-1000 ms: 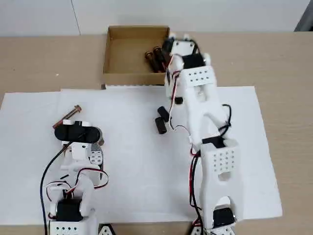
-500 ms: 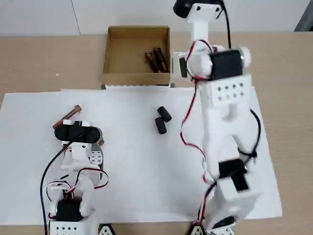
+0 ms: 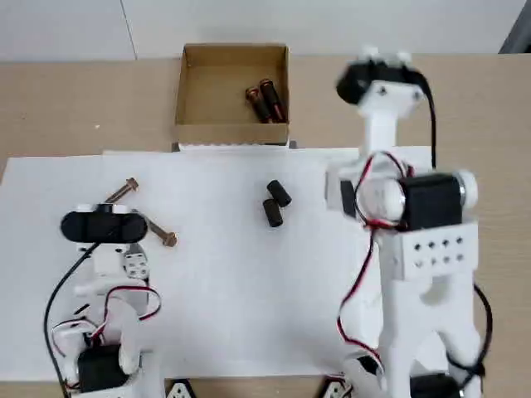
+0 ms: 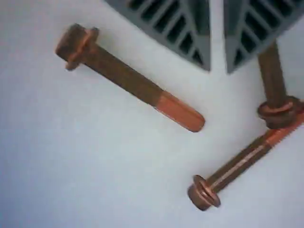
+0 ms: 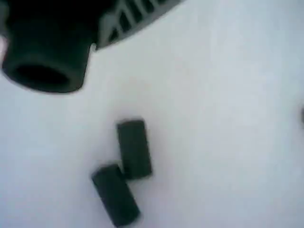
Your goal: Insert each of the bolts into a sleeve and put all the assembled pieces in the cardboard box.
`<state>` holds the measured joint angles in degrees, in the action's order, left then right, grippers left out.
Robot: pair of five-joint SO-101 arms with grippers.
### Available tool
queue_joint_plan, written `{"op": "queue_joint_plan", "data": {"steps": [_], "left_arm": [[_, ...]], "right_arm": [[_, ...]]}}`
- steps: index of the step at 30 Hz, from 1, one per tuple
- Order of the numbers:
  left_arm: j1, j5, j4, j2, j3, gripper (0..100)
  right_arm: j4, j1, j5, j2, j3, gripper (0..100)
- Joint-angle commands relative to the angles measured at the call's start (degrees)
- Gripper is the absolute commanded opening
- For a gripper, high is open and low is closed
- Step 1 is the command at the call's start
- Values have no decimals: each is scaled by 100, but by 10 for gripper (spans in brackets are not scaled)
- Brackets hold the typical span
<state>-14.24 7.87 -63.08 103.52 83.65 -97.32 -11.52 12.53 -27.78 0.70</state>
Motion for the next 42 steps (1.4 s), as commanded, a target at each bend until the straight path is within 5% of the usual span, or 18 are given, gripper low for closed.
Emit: {"op": "queue_joint_plan", "data": {"steps": [1, 11, 31, 42], "left_arm": [[-158, 237, -176, 44, -523, 7], [-176, 308, -1213, -431, -1903, 6], [-185, 378, -2796, -7244, -6273, 11], [-246, 1512, -2796, -10286, -8558, 11]], "right_arm": [[286, 215, 97, -673, -941, 3], [1174, 523, 62, -2158, -3393, 3], [2035, 892, 62, -3767, -5767, 3], [2422, 1033, 53, -3714, -5837, 3]]}}
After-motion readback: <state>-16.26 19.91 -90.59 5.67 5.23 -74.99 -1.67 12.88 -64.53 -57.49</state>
